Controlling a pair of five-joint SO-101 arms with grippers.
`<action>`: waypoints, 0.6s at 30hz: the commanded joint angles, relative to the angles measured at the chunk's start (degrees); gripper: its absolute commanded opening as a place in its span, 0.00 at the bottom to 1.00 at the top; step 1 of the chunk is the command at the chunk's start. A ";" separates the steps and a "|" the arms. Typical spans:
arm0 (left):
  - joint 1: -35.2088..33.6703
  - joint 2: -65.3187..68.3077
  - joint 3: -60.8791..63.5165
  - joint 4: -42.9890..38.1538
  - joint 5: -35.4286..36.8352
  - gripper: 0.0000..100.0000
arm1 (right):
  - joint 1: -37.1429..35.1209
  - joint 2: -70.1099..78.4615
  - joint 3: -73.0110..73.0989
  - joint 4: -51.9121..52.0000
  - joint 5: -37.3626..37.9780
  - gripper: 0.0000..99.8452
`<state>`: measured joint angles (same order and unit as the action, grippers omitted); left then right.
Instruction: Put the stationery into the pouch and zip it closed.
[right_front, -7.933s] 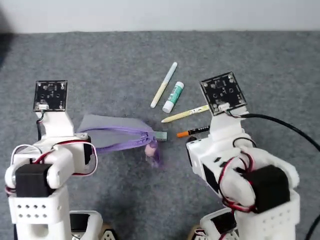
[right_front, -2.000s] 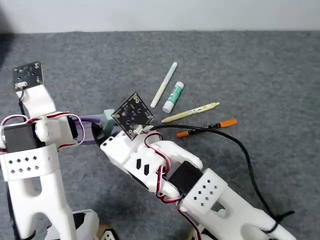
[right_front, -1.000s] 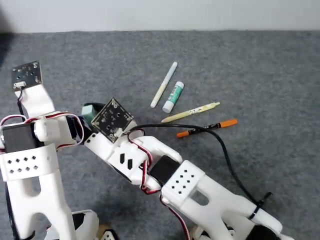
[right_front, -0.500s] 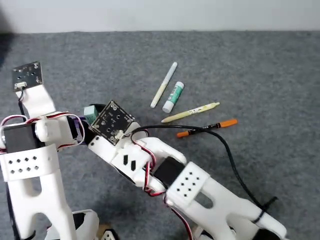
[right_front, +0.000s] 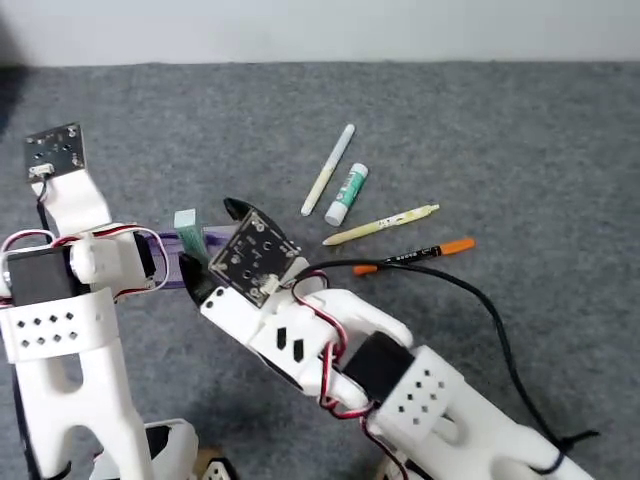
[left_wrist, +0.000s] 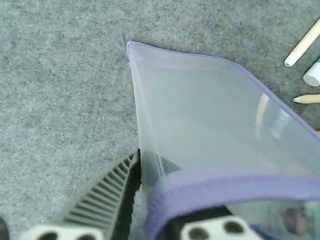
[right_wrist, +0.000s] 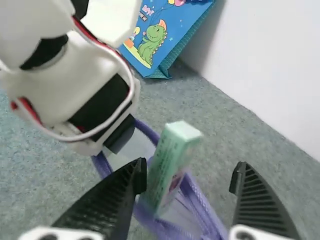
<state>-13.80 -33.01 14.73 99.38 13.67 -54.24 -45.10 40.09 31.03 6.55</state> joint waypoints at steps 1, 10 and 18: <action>0.44 0.00 -2.07 0.44 0.44 0.01 | 0.57 -3.82 -2.73 2.59 -0.79 0.28; 0.44 0.09 -2.07 0.53 0.44 0.01 | 0.40 -11.03 -2.55 10.42 -4.66 0.04; 0.44 0.09 -2.07 0.44 0.44 0.01 | -1.36 -8.40 -2.46 10.15 -7.82 0.01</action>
<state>-13.80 -33.01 14.73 99.38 13.67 -54.51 -54.42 40.09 40.97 -0.22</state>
